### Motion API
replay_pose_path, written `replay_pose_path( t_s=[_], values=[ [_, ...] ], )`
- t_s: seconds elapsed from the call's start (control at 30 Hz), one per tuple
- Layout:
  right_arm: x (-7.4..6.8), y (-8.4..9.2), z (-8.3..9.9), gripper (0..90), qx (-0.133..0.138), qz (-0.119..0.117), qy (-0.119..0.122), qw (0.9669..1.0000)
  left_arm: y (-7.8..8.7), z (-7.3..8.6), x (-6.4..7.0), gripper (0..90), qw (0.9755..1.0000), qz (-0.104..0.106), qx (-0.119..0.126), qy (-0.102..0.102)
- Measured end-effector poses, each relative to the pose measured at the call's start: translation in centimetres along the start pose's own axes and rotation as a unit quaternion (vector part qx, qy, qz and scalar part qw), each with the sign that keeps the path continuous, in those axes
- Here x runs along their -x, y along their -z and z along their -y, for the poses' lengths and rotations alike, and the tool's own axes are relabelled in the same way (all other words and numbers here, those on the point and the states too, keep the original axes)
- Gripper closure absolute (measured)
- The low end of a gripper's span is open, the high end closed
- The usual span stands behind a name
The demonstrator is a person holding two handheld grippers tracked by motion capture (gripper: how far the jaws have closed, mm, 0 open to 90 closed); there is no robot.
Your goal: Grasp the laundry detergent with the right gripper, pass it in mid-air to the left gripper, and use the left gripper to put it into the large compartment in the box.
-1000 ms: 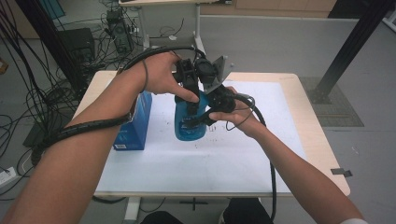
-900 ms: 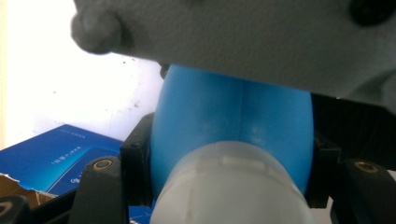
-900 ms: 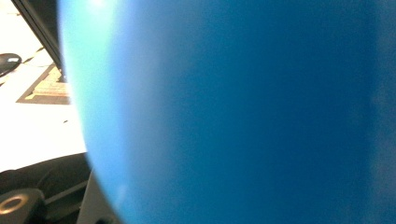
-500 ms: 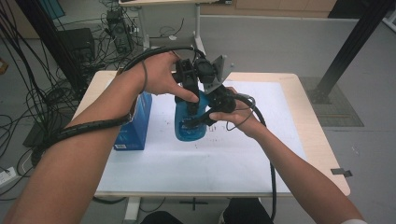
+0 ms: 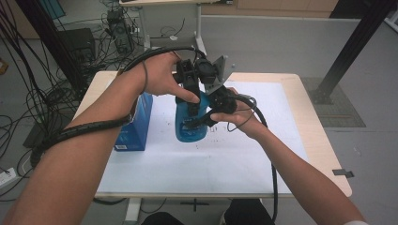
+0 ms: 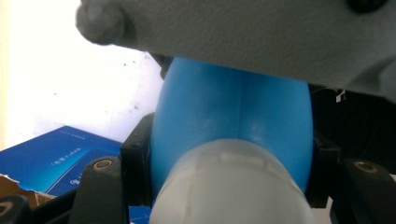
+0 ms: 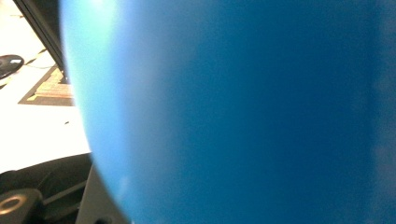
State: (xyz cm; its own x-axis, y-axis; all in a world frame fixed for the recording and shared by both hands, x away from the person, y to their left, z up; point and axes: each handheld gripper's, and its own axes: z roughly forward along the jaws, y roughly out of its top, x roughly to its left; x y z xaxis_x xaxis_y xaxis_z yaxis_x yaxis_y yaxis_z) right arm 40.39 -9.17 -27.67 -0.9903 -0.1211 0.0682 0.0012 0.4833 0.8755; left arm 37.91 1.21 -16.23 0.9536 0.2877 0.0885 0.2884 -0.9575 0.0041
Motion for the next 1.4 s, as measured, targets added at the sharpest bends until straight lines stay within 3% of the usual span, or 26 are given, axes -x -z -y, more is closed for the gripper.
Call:
replay_pose_path(
  t_s=[1.4],
  values=[
    [-0.26, 0.25, 0.04, 41.8, 0.003, -0.002, 0.001, 1.0, 0.21, 0.03, 0.17, 37.7, 1.0, 0.004, 0.004, -0.001]
  ],
)
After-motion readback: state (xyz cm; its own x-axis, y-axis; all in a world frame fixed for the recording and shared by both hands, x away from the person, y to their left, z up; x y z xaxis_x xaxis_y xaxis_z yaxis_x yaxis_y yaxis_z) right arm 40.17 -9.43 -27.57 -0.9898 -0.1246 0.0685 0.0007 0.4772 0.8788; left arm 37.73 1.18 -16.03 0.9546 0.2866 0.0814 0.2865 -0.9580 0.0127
